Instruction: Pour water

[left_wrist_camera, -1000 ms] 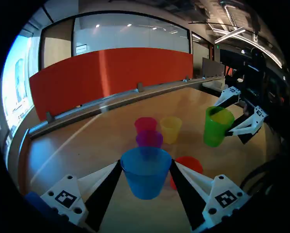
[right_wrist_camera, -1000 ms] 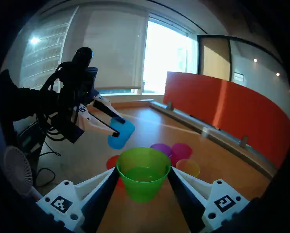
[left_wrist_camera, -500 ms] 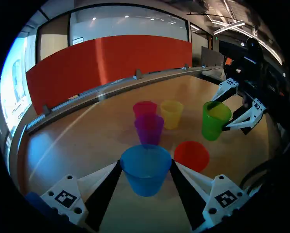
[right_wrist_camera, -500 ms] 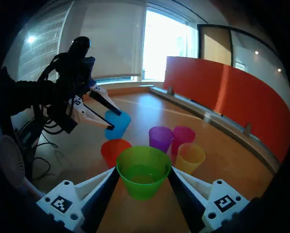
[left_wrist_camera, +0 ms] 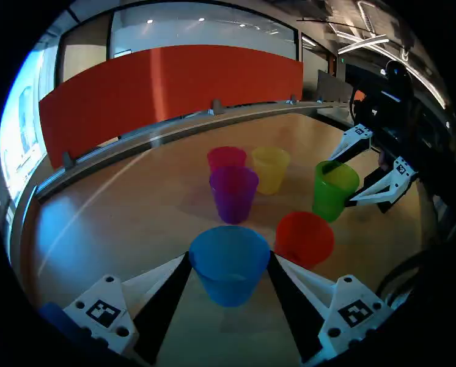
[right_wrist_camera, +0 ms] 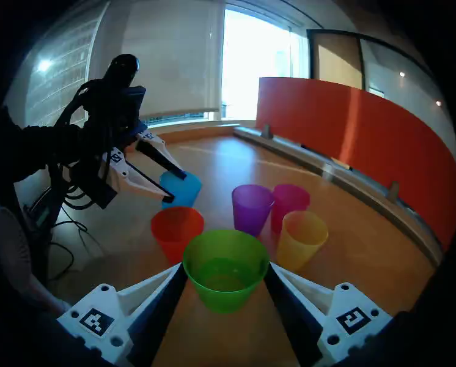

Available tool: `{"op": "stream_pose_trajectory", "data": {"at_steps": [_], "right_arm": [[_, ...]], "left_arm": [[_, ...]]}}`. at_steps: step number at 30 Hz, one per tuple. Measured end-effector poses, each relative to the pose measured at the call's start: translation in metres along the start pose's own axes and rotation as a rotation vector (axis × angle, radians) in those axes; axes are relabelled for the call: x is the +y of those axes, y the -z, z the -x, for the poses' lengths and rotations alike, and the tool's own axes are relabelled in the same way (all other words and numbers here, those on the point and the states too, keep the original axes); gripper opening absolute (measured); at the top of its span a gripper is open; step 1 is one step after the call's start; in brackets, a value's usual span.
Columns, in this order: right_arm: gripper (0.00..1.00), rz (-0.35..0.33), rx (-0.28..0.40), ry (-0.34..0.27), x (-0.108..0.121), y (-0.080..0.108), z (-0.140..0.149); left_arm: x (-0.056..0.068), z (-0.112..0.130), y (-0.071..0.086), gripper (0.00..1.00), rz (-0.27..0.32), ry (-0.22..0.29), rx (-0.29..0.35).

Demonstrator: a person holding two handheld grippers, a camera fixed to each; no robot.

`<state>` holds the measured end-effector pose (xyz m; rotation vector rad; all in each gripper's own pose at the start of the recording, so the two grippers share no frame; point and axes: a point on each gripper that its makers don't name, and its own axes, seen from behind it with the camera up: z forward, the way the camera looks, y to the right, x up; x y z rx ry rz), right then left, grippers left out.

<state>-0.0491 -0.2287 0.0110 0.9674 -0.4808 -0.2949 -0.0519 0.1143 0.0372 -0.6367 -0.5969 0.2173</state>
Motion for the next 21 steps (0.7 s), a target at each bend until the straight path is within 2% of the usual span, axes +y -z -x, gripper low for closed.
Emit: {"op": "stream_pose_trajectory", "data": {"at_steps": [9,21], "right_arm": [[0.91,0.002,-0.018,-0.002,0.002,-0.006,0.008],[0.91,0.014,-0.053,0.006,0.004,-0.012,0.023]], "left_arm": [[0.000,0.008,-0.004,0.88,0.008,-0.010,-0.011],[0.001,0.014,0.001,0.88,0.015,-0.029,-0.009]]}}
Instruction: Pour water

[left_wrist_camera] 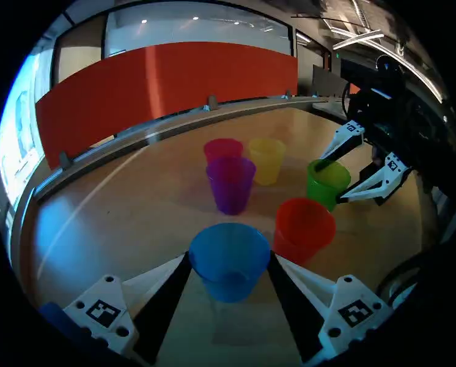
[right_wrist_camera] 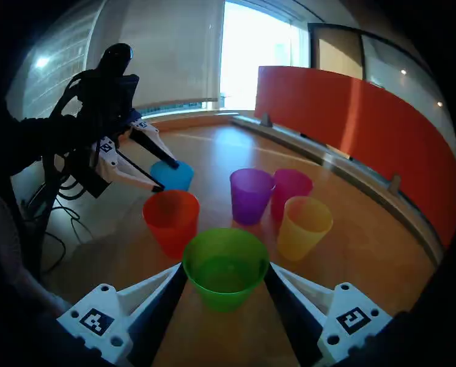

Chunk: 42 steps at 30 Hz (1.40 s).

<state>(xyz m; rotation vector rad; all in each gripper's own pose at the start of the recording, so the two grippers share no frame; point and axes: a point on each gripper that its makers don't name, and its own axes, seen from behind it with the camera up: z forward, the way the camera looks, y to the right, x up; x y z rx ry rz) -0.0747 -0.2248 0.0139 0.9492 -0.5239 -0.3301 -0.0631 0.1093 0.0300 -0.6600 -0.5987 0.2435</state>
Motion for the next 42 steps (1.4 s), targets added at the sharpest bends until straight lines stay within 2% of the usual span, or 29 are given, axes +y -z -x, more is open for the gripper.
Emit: {"op": "stream_pose_trajectory", "data": {"at_steps": [6,18,26,28,32,42], "right_arm": [[0.91,0.004,-0.014,0.003,0.000,-0.003,0.005],[0.91,0.005,-0.022,-0.009,-0.001,-0.004,0.008],[0.93,0.009,-0.025,-0.022,-0.001,-0.002,0.010],[0.94,0.009,-0.020,-0.029,-0.002,0.000,0.009],[1.00,0.010,-0.015,-0.041,-0.001,0.004,0.009],[0.99,0.036,-0.016,-0.055,-0.003,0.019,0.020]], "left_arm": [[-0.002,0.005,0.002,0.88,-0.007,-0.021,-0.009],[0.003,0.008,0.004,0.88,0.012,-0.030,-0.021],[0.004,0.016,0.001,0.90,0.021,-0.048,-0.069],[0.006,0.016,0.001,0.91,0.026,-0.050,-0.072],[0.009,0.019,0.002,1.00,0.032,-0.058,-0.077],[0.006,0.022,0.013,1.00,0.005,-0.056,-0.073]]}}
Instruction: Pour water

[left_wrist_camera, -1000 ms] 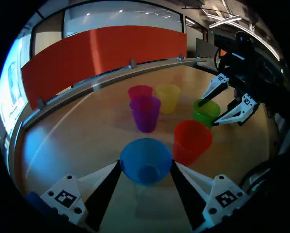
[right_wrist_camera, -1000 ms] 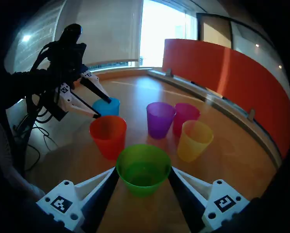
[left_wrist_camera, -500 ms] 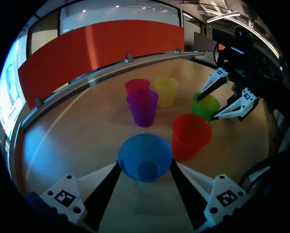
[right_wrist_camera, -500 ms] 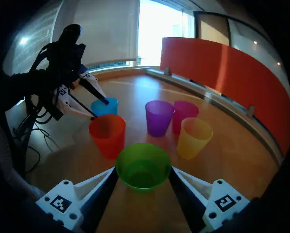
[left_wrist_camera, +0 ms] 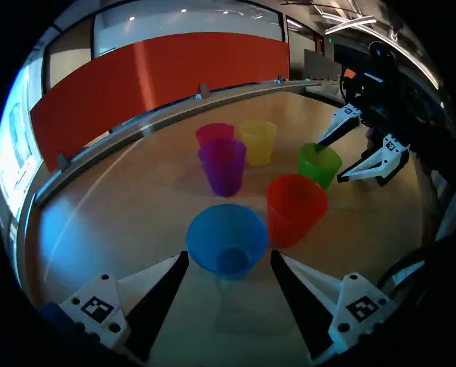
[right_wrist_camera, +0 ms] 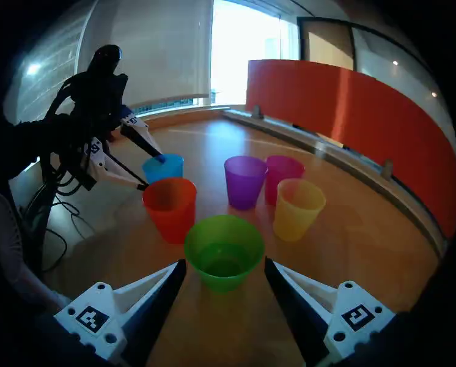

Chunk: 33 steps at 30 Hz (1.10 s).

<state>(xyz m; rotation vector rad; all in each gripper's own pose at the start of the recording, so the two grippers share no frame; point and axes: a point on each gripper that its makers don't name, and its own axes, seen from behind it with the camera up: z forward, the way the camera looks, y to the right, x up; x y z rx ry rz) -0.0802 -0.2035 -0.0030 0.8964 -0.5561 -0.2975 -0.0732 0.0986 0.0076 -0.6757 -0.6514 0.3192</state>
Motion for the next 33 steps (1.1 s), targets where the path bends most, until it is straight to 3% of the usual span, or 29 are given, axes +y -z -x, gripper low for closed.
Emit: {"op": "stream_pose_trajectory", "data": {"at_steps": [9,17,23,33], "right_arm": [[0.99,0.055,0.031,-0.022,0.003,0.025,0.008],[0.99,0.137,0.111,-0.037,0.006,0.056,0.001],[0.99,0.219,0.185,-0.055,0.014,0.084,-0.005],[0.99,0.391,0.333,-0.049,0.025,0.143,-0.022]], "left_arm": [[-0.001,0.006,0.020,1.00,-0.044,0.034,0.027],[-0.002,0.000,0.046,1.00,-0.111,0.088,0.116],[-0.007,-0.016,0.073,1.00,-0.184,0.129,0.249],[-0.023,-0.059,0.143,1.00,-0.366,0.152,0.578]]}}
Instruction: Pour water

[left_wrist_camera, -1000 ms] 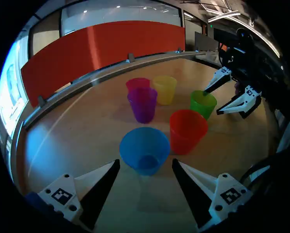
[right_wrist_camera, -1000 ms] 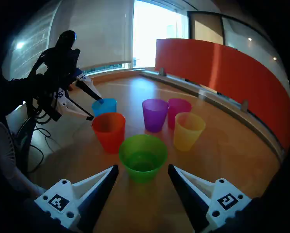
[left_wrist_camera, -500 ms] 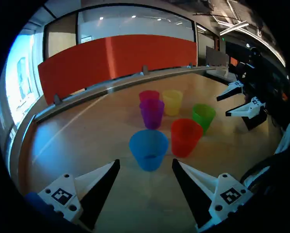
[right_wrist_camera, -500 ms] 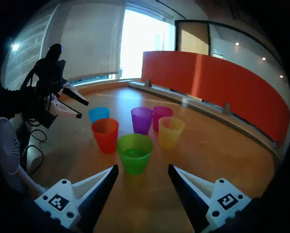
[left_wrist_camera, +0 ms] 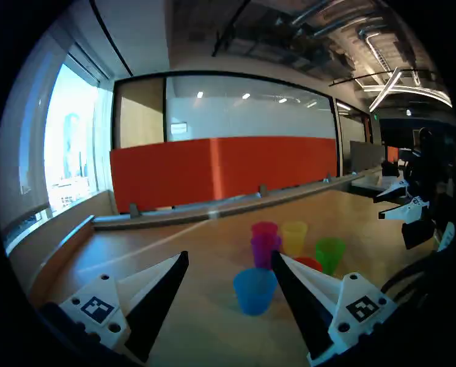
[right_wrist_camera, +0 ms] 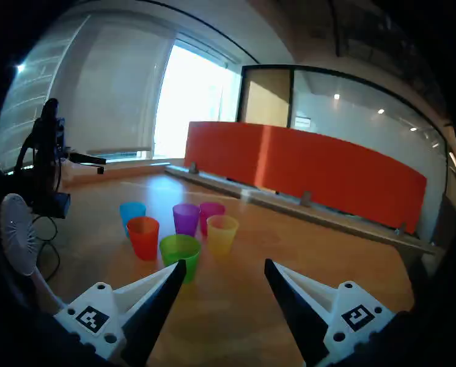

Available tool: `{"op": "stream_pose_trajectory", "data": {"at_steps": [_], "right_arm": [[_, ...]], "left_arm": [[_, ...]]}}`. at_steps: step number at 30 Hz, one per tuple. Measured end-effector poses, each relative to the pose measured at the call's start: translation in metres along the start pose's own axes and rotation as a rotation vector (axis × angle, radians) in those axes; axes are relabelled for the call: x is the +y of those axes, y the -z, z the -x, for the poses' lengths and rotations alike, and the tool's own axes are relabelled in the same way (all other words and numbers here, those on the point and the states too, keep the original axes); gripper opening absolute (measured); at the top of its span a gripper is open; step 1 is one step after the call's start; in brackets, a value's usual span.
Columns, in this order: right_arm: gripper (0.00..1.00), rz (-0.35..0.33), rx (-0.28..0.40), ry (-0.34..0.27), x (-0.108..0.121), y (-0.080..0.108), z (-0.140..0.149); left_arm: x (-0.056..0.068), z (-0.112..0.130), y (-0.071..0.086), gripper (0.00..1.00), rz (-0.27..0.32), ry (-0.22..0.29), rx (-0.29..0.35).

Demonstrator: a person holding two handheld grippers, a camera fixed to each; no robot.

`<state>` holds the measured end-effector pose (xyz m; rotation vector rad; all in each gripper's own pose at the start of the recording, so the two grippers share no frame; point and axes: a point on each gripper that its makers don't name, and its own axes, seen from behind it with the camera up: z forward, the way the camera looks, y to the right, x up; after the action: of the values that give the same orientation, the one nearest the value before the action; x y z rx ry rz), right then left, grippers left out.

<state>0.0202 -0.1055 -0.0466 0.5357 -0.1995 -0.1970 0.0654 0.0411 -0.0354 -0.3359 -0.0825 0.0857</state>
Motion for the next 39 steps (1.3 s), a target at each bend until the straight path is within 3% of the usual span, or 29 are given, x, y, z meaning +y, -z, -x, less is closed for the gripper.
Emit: {"op": "stream_pose_trajectory", "data": {"at_steps": [6,11,24,32,39], "right_arm": [[0.99,0.081,0.085,-0.032,0.013,0.024,-0.019],[1.00,0.139,0.147,-0.064,0.024,0.043,-0.029],[0.99,0.251,0.227,-0.103,0.049,0.088,-0.033],[0.99,0.273,0.259,-0.124,0.053,0.102,-0.038],[0.99,0.302,0.266,-0.129,0.062,0.113,-0.038]], "left_arm": [[-0.016,-0.040,0.016,1.00,-0.088,0.012,0.164],[-0.029,-0.054,0.024,1.00,-0.139,0.032,0.245],[-0.060,-0.053,0.020,1.00,-0.225,0.033,0.314],[-0.057,-0.056,0.008,1.00,-0.223,0.035,0.349],[-0.041,-0.039,-0.003,1.00,-0.213,0.084,0.319]]}}
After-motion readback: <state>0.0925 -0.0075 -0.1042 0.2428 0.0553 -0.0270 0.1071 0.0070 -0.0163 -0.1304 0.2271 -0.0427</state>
